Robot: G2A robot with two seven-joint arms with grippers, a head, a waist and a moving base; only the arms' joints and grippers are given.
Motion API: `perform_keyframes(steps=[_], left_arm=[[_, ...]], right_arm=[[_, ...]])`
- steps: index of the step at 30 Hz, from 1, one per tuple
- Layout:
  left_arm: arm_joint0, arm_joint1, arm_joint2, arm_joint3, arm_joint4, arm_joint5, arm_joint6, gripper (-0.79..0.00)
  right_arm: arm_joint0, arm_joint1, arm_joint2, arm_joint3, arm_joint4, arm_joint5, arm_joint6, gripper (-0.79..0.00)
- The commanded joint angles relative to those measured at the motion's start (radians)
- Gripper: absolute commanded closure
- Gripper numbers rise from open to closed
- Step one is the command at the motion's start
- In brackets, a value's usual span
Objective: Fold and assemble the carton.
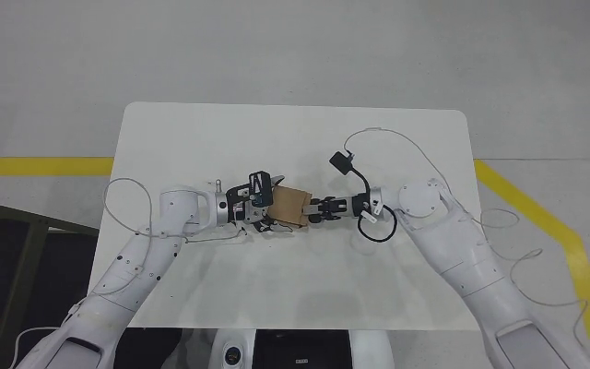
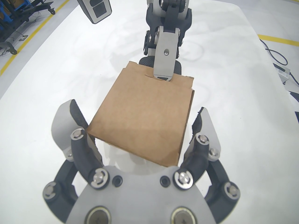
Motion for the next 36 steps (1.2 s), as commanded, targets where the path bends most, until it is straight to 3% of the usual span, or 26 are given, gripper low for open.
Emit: perform_keyframes(steps=[1, 10, 13, 19, 23, 26, 36], left_arm=[[0.000, 0.000, 0.000, -0.001, 0.002, 0.000, 0.001, -0.785], [0.001, 0.000, 0.000, 0.002, 0.001, 0.000, 0.000, -0.785], [0.001, 0.000, 0.000, 0.002, 0.001, 0.000, -0.002, -0.785], [0.000, 0.000, 0.002, 0.003, 0.002, 0.000, -0.005, -0.785], [0.000, 0.000, 0.003, 0.004, 0.003, 0.001, -0.005, -0.785], [0.000, 0.000, 0.004, 0.004, 0.003, 0.001, -0.004, -0.785], [-0.001, -0.001, 0.005, 0.004, 0.003, 0.003, -0.004, -0.785]], right_arm=[[0.010, -0.002, -0.006, -0.003, -0.006, 0.008, 0.005, -0.139], [0.021, -0.010, -0.018, 0.014, 0.003, 0.002, 0.003, -0.172], [0.007, -0.003, 0.001, 0.012, 0.006, -0.005, -0.001, -0.209], [-0.037, 0.015, 0.052, -0.035, 0.006, -0.009, 0.000, -0.203], [-0.063, 0.025, 0.075, -0.067, 0.005, -0.006, 0.005, -0.166], [-0.083, 0.031, 0.086, -0.087, -0.001, -0.003, 0.006, 0.000], [-0.114, 0.037, 0.089, -0.108, -0.008, 0.019, 0.005, 0.000]])
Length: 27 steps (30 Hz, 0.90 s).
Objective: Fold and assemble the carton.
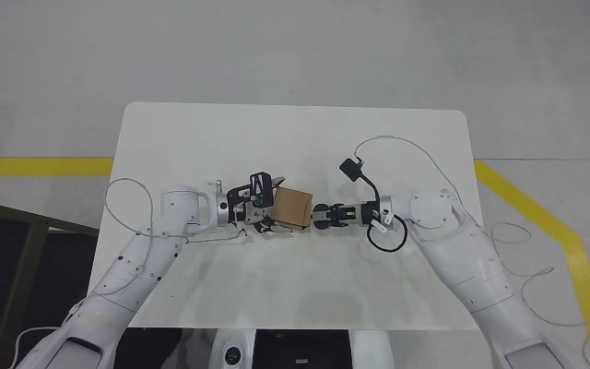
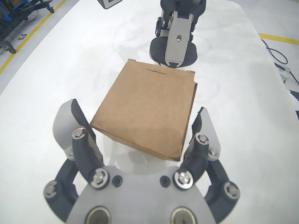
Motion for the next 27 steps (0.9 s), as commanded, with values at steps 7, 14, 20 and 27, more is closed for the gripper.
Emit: perform_keyframes(steps=[7, 14, 20, 27], left_arm=[[-0.001, 0.000, 0.001, -0.001, 0.001, -0.001, -0.001, -0.785], [-0.001, 0.000, 0.001, -0.002, 0.000, -0.001, -0.001, -0.785], [-0.001, 0.000, 0.002, -0.004, 0.002, -0.002, 0.000, -0.785], [0.000, 0.000, 0.002, -0.004, 0.005, 0.002, 0.002, -0.785]], right_arm=[[0.029, -0.010, -0.032, 0.019, 0.008, -0.005, 0.003, 0.000], [0.059, -0.022, -0.063, 0.057, 0.019, -0.016, 0.002, 0.000], [0.083, -0.032, -0.085, 0.082, 0.026, -0.025, 0.001, 0.000], [0.097, -0.038, -0.095, 0.101, 0.032, -0.035, 0.004, 0.000]])
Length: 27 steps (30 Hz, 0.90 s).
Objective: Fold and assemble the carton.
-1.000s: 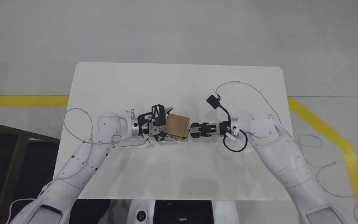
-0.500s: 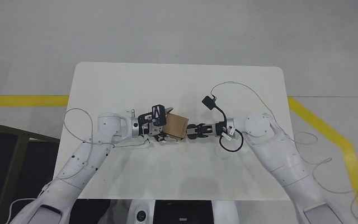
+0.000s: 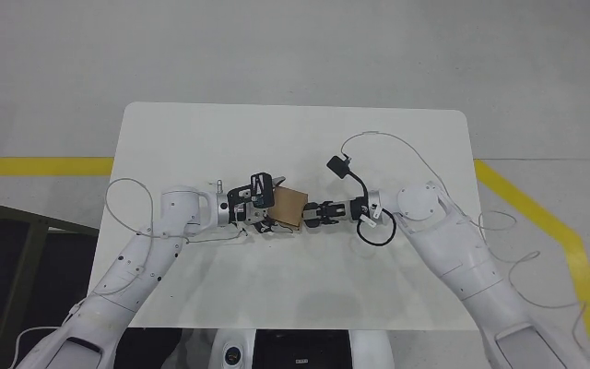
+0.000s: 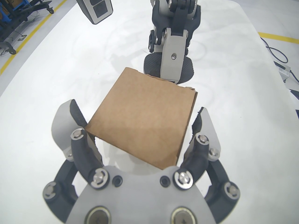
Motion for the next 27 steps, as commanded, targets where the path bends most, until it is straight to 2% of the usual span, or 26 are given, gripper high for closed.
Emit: perform_keyframes(steps=[1, 5, 12, 16, 21, 23, 24, 25, 27], left_arm=[[0.001, 0.000, 0.000, 0.001, -0.002, 0.001, 0.001, -0.785], [-0.001, 0.001, -0.009, 0.006, -0.013, -0.007, 0.004, -0.785], [0.010, 0.017, -0.052, 0.004, -0.083, -0.077, -0.017, -0.785], [0.013, 0.035, -0.070, -0.010, -0.185, -0.077, -0.039, -0.785], [-0.013, 0.062, -0.108, -0.021, -0.347, -0.077, -0.108, -0.785], [-0.022, 0.069, -0.127, -0.023, -0.387, -0.077, -0.135, -0.785], [-0.026, 0.071, -0.137, -0.025, -0.395, -0.073, -0.148, -0.785], [-0.028, 0.072, -0.145, -0.029, -0.393, -0.060, -0.159, -0.785], [-0.031, 0.073, -0.155, -0.036, -0.382, -0.028, -0.171, -0.785]], right_arm=[[0.002, 0.000, 0.001, 0.002, 0.000, -0.002, 0.001, 0.000], [-0.004, 0.004, 0.014, -0.005, 0.001, -0.008, 0.005, 0.000], [-0.053, 0.026, 0.070, -0.051, -0.015, -0.056, 0.009, 0.000], [-0.085, 0.040, 0.115, -0.095, -0.013, -0.157, 0.005, 0.000], [-0.092, 0.063, 0.192, -0.132, -0.114, -0.265, -0.027, 0.000], [-0.101, 0.071, 0.221, -0.150, -0.145, -0.299, -0.055, -0.299], [-0.105, 0.074, 0.233, -0.160, -0.166, -0.315, -0.067, -0.511], [-0.110, 0.077, 0.244, -0.169, -0.179, -0.335, -0.082, -0.785], [-0.120, 0.082, 0.262, -0.177, -0.200, -0.379, -0.108, -0.785]])
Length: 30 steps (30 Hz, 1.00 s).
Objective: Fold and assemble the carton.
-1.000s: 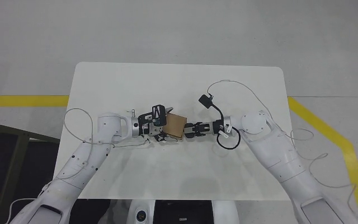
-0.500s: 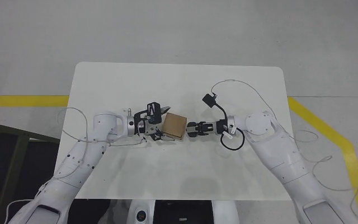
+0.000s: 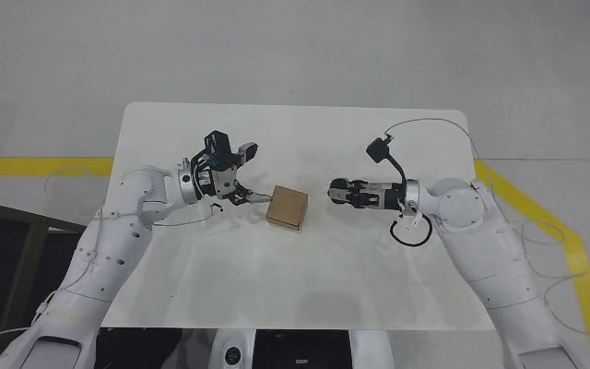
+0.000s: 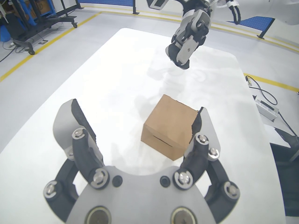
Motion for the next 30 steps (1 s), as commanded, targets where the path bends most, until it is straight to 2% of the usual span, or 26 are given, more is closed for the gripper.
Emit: perform_keyframes(steps=[1, 6, 11, 15, 19, 30], left_arm=[[-0.003, 0.000, -0.009, -0.013, 0.033, 0.045, -0.009, -0.785], [-0.011, -0.003, -0.014, 0.007, 0.047, 0.085, 0.012, -0.785], [-0.038, -0.008, -0.020, 0.056, 0.016, 0.107, 0.007, -0.785], [-0.065, -0.008, -0.032, 0.078, 0.040, 0.135, -0.004, -0.785], [-0.086, -0.006, -0.051, 0.105, 0.064, 0.142, 0.011, -0.785], [-0.149, -0.009, -0.069, 0.159, 0.067, 0.162, 0.018, -0.785]], right_arm=[[-0.007, 0.004, 0.018, -0.004, -0.020, -0.051, -0.026, -0.785], [-0.015, 0.014, 0.060, 0.006, -0.105, -0.186, -0.110, -0.785], [-0.027, 0.025, 0.115, -0.006, -0.243, -0.260, -0.216, -0.785], [-0.051, 0.035, 0.171, -0.057, -0.361, -0.256, -0.303, -0.785], [-0.078, 0.046, 0.215, -0.097, -0.455, -0.240, -0.338, -0.785], [-0.108, 0.070, 0.330, -0.159, -0.552, -0.215, -0.424, -0.785]])
